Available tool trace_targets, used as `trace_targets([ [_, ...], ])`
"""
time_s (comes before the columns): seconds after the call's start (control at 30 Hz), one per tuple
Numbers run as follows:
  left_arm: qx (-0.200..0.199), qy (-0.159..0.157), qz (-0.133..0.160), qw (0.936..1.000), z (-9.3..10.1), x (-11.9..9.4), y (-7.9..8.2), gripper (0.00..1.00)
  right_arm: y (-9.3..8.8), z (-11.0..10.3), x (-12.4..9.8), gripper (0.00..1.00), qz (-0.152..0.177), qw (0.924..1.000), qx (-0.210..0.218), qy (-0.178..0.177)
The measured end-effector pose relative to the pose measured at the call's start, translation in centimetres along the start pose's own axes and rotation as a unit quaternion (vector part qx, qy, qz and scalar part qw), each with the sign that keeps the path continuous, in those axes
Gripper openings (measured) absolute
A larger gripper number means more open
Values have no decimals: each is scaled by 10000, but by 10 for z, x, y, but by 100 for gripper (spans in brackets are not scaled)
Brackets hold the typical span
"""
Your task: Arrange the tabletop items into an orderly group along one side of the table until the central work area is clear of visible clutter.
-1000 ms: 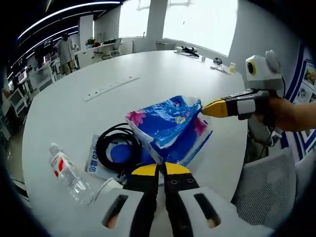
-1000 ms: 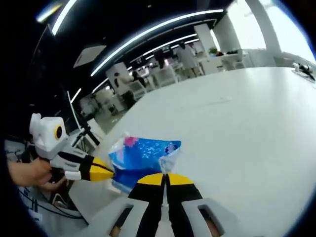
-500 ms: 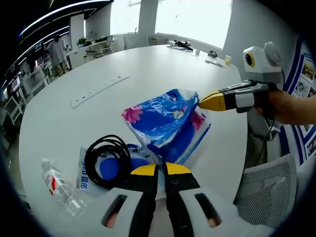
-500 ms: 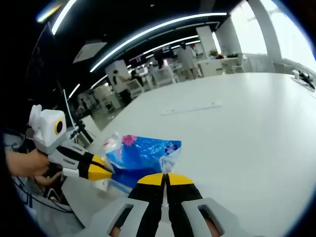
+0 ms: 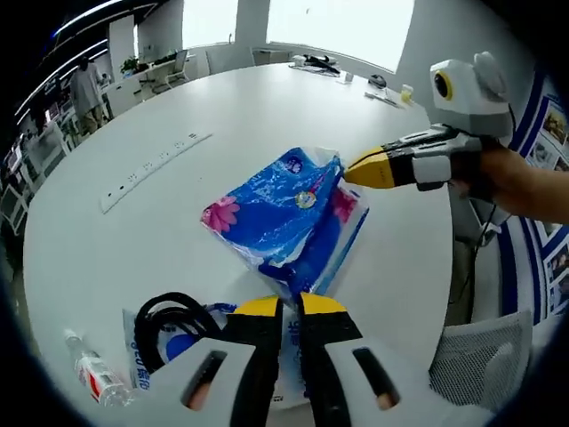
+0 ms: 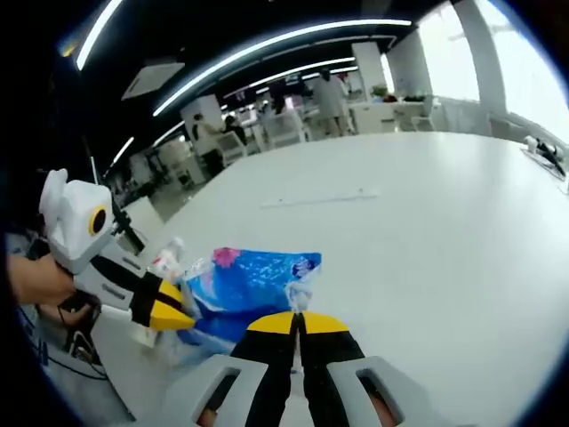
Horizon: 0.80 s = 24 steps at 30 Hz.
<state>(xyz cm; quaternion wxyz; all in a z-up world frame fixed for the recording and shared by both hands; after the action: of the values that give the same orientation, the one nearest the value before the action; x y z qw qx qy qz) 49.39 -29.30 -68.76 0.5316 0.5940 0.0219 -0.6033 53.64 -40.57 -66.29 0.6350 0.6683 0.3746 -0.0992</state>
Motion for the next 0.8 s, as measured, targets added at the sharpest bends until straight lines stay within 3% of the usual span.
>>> trace_targets([
  [0.1, -254, -54, -4, 9997, -5, 8, -1, 3, 2, 4, 6, 0, -66, 9999, -127, 2],
  [0.47, -192, -90, -394, 9990, -22, 34, -7, 3, -9, 9, 36, 0, -407, 9991, -99, 23],
  [0.8, -447, -99, -484, 9978, -40, 49, -12, 3, -16, 13, 59, 0, -618, 9980, -123, 47],
])
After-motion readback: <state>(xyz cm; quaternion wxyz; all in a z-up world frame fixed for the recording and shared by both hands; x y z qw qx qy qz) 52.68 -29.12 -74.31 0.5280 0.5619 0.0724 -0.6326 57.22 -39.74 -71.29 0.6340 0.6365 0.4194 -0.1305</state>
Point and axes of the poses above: the point that each gripper's makers call its tool centre point, and the gripper's own axes: x roughly forward along the fingers, z roughly to its right, y roughly out of its top, the point moved 1 cm from there along -x, roughly backward along the fingers, and after that the axes turned 9 degrees about -y, right-handed, at the moved point
